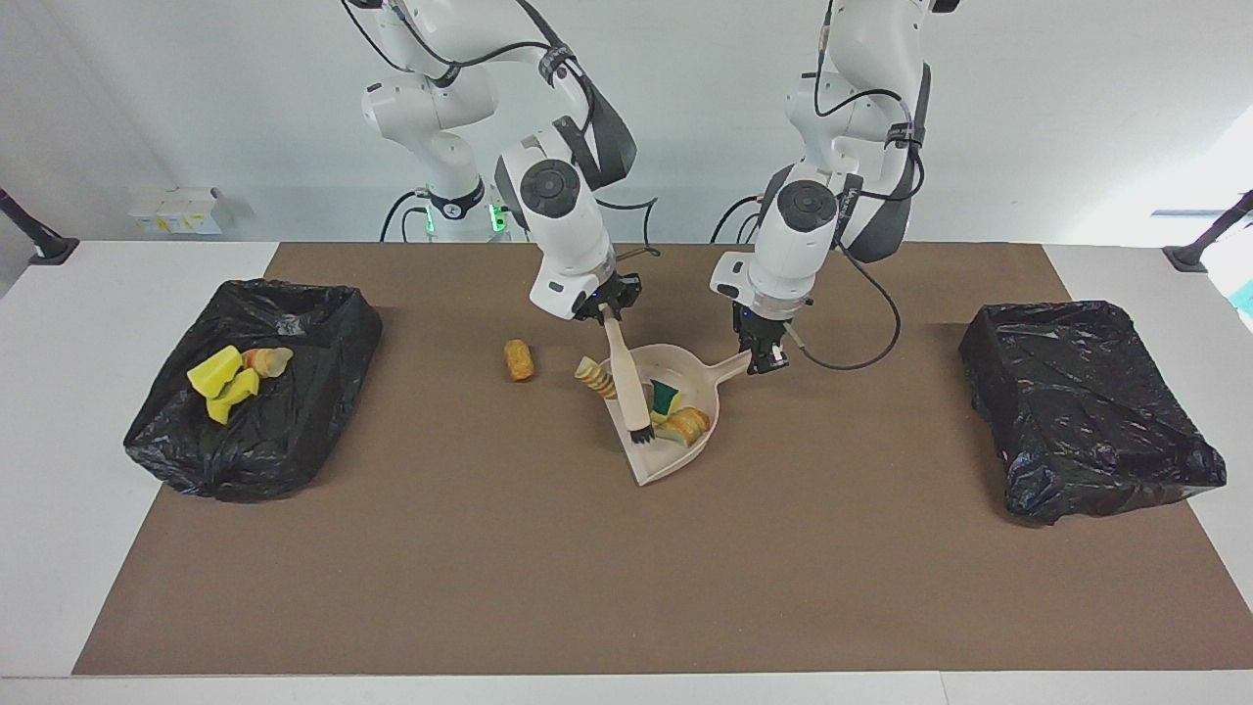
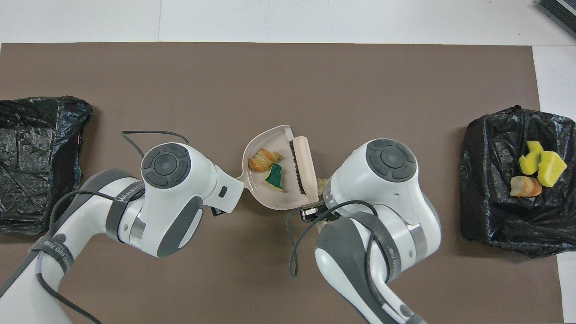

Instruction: Sweep and dump trash in bin

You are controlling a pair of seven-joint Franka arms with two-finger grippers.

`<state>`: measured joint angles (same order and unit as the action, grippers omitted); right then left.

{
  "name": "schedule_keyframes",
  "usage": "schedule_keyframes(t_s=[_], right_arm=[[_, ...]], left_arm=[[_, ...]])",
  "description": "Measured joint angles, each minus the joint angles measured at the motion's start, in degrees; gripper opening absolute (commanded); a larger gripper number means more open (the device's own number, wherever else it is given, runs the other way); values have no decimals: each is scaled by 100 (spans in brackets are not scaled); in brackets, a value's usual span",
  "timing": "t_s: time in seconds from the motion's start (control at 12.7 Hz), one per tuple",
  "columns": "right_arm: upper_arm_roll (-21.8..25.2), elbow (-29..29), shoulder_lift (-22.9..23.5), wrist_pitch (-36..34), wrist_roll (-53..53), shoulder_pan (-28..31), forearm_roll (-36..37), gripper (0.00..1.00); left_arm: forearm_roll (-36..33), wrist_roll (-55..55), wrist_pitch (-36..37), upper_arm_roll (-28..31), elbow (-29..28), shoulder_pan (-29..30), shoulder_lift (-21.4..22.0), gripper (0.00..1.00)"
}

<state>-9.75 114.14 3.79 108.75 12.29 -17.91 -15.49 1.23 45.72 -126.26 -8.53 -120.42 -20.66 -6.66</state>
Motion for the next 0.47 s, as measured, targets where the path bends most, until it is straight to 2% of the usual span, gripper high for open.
schedule_keyframes(t_s=[0.24, 0.47], right_arm=[[16, 31, -419, -842, 432, 416, 51, 0], [23, 535, -751, -999, 1460, 657, 200, 0]], left_arm=[[0, 44, 8, 0, -22, -2, 2, 0], [0, 482, -2, -8, -151, -33, 62, 0]])
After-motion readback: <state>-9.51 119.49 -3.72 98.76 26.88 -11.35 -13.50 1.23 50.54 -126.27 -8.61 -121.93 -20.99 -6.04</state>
